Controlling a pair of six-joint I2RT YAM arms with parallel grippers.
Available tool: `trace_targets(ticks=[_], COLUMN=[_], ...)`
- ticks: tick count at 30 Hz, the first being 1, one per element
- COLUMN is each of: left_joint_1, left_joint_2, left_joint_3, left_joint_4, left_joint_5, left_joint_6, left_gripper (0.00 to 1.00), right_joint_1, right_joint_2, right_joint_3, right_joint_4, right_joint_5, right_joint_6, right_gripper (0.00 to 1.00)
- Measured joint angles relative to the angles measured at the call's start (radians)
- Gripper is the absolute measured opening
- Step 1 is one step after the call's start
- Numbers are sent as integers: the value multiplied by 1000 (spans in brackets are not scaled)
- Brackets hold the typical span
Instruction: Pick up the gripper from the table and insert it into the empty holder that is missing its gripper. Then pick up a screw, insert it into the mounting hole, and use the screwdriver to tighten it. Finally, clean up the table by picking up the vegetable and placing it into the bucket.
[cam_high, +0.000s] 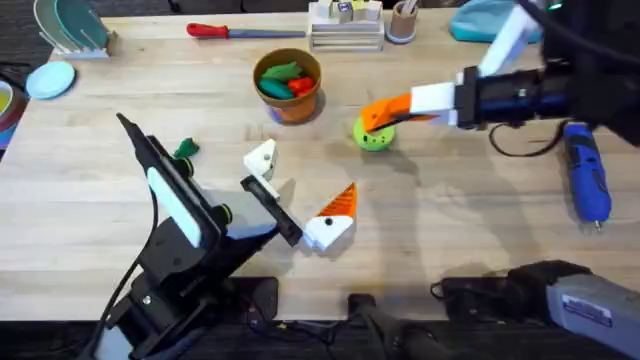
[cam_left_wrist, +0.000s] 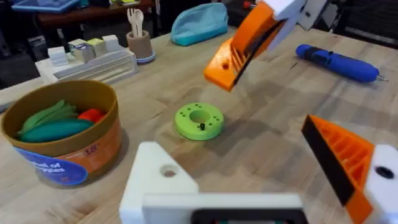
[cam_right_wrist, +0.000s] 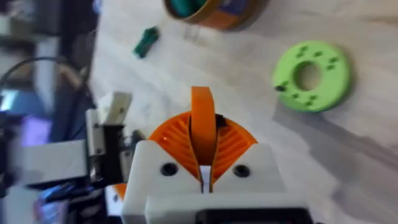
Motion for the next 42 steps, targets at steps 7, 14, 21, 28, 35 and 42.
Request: trace_targets(ticks=[7, 14, 21, 28, 35, 42], left_joint_1=[0, 0, 0, 0, 0, 1], left_joint_2=[0, 0, 0, 0, 0, 0], left_joint_3=[0, 0, 0, 0, 0, 0], left_joint_4=[0, 2, 5, 7, 10, 10], left_joint_5=[0, 27, 55, 87, 110, 112], left_joint_6=[0, 0, 0, 0, 0, 0], left_gripper=[993, 993, 993, 993, 993, 993], right_joint_1=[53, 137, 196, 226, 250, 281], right_joint_2=[179, 301, 407, 435, 435, 435], right_joint_3=[0, 0, 1, 1, 1, 1], right_joint_4=[153, 401, 404, 411, 415, 516], right_joint_5=[-293, -468, -539, -582, -590, -585], right_joint_6=[61, 203, 274, 290, 296, 326], right_gripper=[46, 37, 29, 22, 18, 15])
